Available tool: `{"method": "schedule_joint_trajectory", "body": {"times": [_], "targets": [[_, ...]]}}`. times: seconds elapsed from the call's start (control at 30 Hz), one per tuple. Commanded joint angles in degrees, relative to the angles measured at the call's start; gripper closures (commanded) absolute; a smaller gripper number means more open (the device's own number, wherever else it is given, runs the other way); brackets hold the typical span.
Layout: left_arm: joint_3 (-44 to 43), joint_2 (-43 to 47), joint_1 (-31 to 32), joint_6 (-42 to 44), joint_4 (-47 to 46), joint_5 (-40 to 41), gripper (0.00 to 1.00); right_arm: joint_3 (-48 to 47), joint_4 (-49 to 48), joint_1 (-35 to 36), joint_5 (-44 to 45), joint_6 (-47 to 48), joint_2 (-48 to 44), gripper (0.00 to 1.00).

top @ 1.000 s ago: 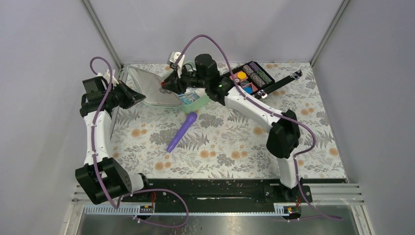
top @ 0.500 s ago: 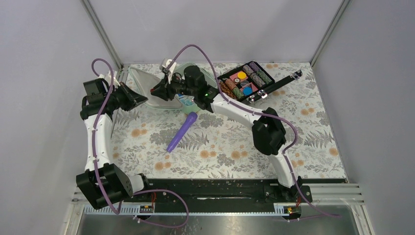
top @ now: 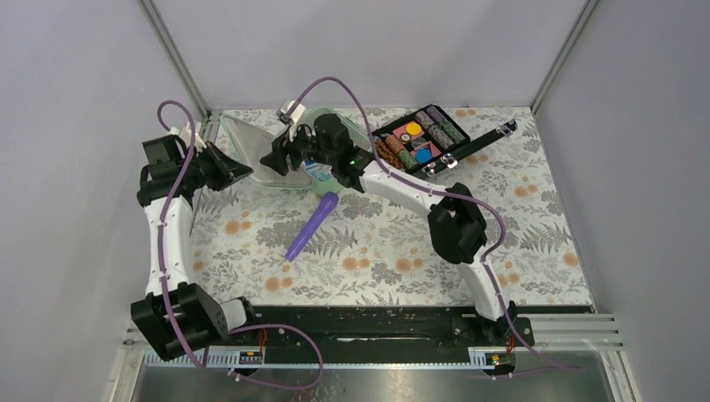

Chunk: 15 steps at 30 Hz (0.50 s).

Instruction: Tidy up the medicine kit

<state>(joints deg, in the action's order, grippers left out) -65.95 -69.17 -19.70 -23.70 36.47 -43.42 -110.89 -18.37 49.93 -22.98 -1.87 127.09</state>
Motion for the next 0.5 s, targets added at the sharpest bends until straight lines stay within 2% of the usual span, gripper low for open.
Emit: {"method": "schedule_joint_trajectory", "body": {"times": [0.0,0.17,0.3,0.47], "targets": [[-5.1,1.2,-0.3,3.6,1.6,-2.3,1.00,1.8,-0.9,-2.4,0.0,-0.6,-11.1,0.31],[-14.2,-1.7,-0.6,8.5,4.2,-1.1,1.00,15.9,2.2,-7.7,-1.5,1.4,-19.9,0.30],[-20.9,-4.6,0.0,8.7,2.8,-0.5,1.00,26.2,5.6,-12.3,-1.1,3.0,-26.9,0.30],[-28.5,-11.7,4.9,7.0,-1.3,0.5,1.00,34.2,12.0,-15.1,-0.7,8.3,-34.1,0.28]]}}
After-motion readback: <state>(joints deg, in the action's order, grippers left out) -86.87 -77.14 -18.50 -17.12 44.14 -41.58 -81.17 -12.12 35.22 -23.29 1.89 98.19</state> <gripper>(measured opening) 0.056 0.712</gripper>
